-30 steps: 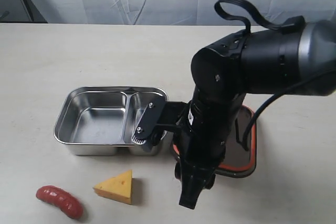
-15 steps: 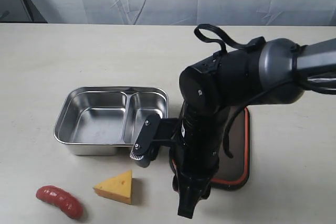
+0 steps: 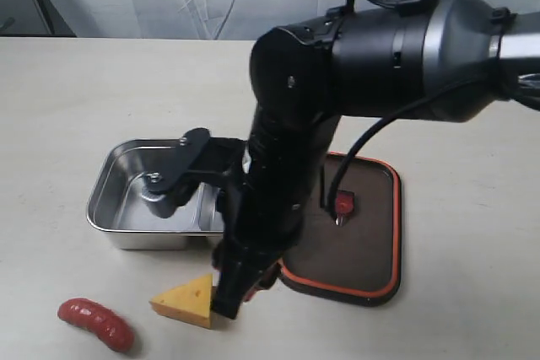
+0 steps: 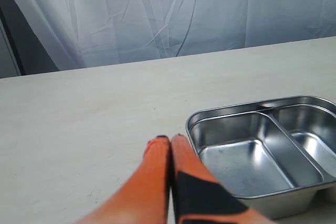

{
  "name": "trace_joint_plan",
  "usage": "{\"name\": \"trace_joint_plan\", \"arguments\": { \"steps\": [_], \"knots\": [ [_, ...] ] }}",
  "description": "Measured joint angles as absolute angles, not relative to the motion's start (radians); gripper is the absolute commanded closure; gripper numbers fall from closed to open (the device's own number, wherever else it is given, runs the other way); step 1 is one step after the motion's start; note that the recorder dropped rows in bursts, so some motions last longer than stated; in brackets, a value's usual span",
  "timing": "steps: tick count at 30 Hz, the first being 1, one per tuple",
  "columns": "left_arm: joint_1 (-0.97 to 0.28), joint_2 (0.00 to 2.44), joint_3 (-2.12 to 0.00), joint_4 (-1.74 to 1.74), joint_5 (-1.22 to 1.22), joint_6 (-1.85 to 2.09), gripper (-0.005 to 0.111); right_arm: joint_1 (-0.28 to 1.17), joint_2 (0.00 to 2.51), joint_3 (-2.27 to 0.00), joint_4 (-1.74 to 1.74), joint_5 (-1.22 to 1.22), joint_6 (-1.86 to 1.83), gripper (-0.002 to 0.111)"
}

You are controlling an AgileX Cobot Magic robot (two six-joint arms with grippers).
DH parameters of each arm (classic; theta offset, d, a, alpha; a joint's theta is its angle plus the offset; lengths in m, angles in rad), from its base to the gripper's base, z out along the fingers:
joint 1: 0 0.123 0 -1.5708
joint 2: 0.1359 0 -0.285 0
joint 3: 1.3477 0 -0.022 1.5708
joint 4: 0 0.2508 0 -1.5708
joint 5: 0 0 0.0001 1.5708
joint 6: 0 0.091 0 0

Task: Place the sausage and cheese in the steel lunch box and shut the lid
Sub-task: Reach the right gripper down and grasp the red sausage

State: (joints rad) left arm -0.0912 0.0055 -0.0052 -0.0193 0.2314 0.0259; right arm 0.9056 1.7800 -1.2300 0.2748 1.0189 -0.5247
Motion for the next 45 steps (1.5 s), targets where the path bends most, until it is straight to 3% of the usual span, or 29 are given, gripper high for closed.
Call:
{"name": "trace_joint_plan", "arguments": {
  "steps": [14,26,45],
  "knots": [
    [-0.091,0.006,-0.005,-0.019,0.231,0.026,0.107,1.110,1.992,-1.444,0.297,0.756,-0.521,0.058],
    [-0.091,0.006,-0.005,-0.019,0.231,0.026,0.107,1.126,2.173,-1.674,0.319,0.826,-0.521,0.053],
    [-0.091,0.006,-0.005,-0.019,0.231,0.026,0.107,1.126,2.275,-1.677,0.340,0.833,-0.519,0.053]
  ]
}}
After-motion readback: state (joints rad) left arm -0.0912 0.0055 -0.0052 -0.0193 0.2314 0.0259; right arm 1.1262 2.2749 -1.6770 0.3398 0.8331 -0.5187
